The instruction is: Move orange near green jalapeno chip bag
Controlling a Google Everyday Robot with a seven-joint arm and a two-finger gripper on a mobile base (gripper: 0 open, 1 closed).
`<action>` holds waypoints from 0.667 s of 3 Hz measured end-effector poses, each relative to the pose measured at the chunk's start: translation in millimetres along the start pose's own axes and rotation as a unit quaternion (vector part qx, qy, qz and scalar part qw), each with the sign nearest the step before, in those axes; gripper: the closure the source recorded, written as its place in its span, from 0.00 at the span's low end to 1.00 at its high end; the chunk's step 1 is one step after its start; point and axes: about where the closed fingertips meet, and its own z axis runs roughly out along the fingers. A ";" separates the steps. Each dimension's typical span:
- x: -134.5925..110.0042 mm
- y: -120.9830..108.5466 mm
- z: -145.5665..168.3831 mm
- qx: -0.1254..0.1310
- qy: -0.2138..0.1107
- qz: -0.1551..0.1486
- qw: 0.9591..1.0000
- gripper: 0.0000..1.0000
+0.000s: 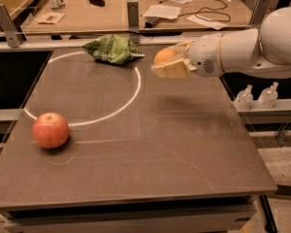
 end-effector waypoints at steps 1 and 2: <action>0.9 0.4 -0.5 0.000 0.000 0.001 1.000 1.00; 7.8 -14.4 16.5 0.021 0.009 0.017 1.000 1.00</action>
Offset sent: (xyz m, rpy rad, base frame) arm 0.0578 0.0074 -0.0323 -0.0074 0.0529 -0.1641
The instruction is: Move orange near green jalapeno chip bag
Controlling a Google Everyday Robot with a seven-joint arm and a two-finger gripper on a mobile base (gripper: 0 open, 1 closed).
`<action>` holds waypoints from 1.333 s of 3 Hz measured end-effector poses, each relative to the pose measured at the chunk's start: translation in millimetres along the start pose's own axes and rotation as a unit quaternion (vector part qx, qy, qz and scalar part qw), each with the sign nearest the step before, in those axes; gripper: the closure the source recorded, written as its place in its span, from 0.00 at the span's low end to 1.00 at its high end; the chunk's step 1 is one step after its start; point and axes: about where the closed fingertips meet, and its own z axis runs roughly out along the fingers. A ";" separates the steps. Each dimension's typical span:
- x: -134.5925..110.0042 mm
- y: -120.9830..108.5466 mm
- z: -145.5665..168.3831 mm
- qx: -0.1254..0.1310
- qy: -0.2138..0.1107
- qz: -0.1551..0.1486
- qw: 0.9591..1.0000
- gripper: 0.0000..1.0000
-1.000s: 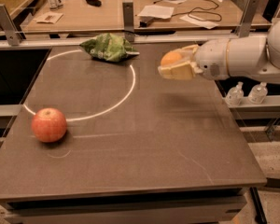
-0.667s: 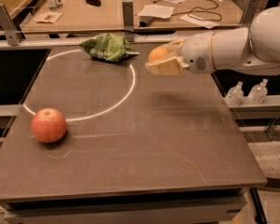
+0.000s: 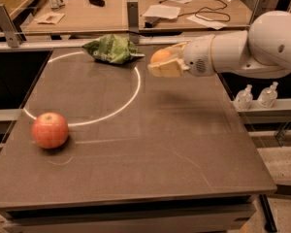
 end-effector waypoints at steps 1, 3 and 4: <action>3.0 -26.9 21.4 0.029 0.001 0.010 1.000 1.00; 0.4 -62.6 71.0 0.039 0.007 -0.010 0.999 1.00; 3.0 -61.7 96.9 0.031 0.013 -0.014 0.999 1.00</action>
Offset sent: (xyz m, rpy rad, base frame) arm 0.1122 0.0174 -0.0201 -0.0207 -0.0596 -0.1139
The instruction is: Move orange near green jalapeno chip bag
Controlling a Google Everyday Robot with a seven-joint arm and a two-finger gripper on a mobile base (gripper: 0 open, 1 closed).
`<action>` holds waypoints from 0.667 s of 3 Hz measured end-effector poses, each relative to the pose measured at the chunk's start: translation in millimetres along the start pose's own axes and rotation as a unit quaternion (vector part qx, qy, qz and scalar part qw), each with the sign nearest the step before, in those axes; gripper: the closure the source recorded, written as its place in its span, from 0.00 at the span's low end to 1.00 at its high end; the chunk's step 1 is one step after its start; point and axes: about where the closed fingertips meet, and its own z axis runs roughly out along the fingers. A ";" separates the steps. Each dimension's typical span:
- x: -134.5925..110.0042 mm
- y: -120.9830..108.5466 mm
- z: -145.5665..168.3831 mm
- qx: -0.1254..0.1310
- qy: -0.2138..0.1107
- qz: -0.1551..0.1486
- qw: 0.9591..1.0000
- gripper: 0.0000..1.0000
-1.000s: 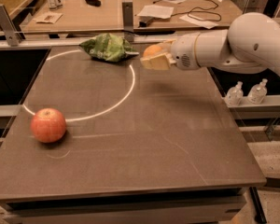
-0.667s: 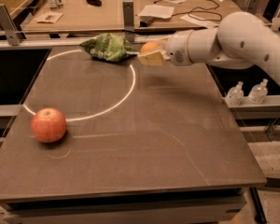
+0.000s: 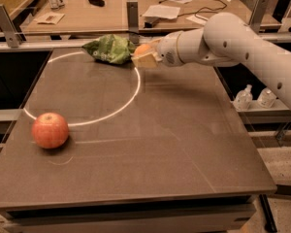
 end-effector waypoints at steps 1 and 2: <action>4.2 2.6 26.7 -0.013 0.008 -0.001 1.000 1.00; 4.2 1.4 49.9 -0.024 0.010 0.001 1.000 1.00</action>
Offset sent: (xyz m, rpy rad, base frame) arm 0.0432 0.0518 -0.0312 -0.0105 0.0456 0.0535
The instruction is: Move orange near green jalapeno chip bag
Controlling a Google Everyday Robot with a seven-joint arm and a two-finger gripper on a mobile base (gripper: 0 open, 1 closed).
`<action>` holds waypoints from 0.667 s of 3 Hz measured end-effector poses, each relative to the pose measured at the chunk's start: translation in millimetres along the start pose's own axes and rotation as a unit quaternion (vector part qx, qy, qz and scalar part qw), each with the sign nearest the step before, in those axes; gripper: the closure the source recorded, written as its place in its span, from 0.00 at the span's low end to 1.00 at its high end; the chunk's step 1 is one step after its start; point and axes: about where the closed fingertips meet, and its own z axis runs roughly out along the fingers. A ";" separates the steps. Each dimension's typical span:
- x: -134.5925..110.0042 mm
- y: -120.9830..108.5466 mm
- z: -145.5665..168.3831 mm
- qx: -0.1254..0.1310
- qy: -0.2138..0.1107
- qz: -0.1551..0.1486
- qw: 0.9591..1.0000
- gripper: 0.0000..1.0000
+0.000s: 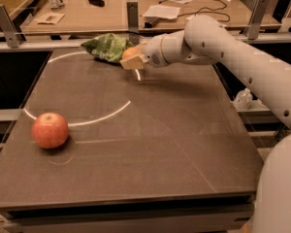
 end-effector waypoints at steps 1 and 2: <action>-1.6 -4.5 12.2 -0.007 -0.001 0.006 1.000 0.82; 3.9 -6.3 14.9 -0.015 -0.001 0.012 1.000 0.59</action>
Offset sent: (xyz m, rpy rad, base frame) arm 0.0154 -0.0027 -0.0122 0.0236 0.0443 0.0172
